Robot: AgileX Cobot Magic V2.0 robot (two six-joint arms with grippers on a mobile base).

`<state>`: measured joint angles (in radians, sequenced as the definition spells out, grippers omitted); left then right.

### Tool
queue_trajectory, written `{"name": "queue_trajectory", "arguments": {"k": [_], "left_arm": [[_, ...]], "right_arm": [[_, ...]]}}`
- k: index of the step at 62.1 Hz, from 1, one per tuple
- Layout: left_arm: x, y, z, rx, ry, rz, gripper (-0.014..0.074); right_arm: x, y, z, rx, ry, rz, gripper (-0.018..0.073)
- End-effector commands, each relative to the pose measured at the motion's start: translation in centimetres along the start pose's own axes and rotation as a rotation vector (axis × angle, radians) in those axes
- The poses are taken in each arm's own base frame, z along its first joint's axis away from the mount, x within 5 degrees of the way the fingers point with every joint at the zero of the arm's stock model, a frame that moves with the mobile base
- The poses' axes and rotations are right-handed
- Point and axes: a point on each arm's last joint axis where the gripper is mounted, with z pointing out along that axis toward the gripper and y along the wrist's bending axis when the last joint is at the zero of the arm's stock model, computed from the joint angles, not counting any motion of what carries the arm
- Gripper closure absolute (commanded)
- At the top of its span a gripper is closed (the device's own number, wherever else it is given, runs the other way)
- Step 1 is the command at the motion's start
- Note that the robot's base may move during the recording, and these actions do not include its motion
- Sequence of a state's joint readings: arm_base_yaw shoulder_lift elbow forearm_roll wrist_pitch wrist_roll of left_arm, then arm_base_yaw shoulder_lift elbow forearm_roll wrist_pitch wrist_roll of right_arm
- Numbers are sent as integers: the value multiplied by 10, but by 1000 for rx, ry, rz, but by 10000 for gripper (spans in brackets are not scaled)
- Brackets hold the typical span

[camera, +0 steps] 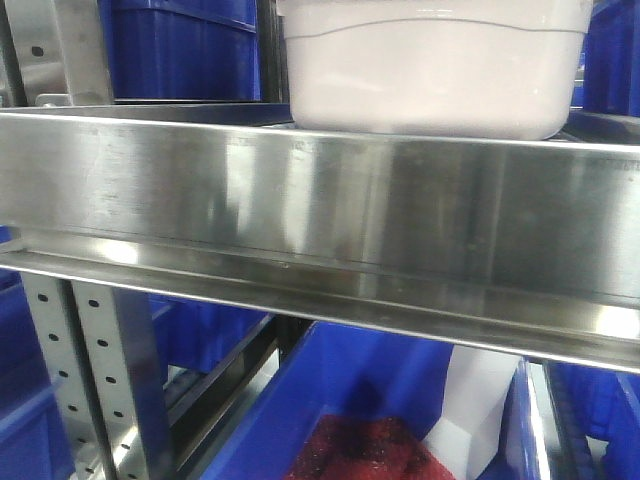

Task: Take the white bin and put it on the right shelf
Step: 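Open both grippers and release the bin on the shelf, then withdraw both grippers away from the placed bin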

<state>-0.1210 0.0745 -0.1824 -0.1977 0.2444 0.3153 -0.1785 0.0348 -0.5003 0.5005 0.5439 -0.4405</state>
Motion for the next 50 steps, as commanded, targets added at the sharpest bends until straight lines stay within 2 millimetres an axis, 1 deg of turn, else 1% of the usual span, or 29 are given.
{"name": "queue_trajectory", "arguments": {"k": [1,9,11,12,50], "left_arm": [[4,5,0,-85,-147,-24,713],[39,5,3,-154,-195,-22,713],[40,5,2,-152,-197,-22,713],[43,4,3,-138,-157,-21,713],[41,4,3,-144,-172,-18,713]], "right_arm": [[-14,-3,-1,32,-90,12,482],[-14,-3,-1,32,-90,12,482],[-14,-3,-1,32,-90,12,482],[-14,-3,-1,32,-90,12,482],[-14,-3,-1,32,-90,12,482]]}}
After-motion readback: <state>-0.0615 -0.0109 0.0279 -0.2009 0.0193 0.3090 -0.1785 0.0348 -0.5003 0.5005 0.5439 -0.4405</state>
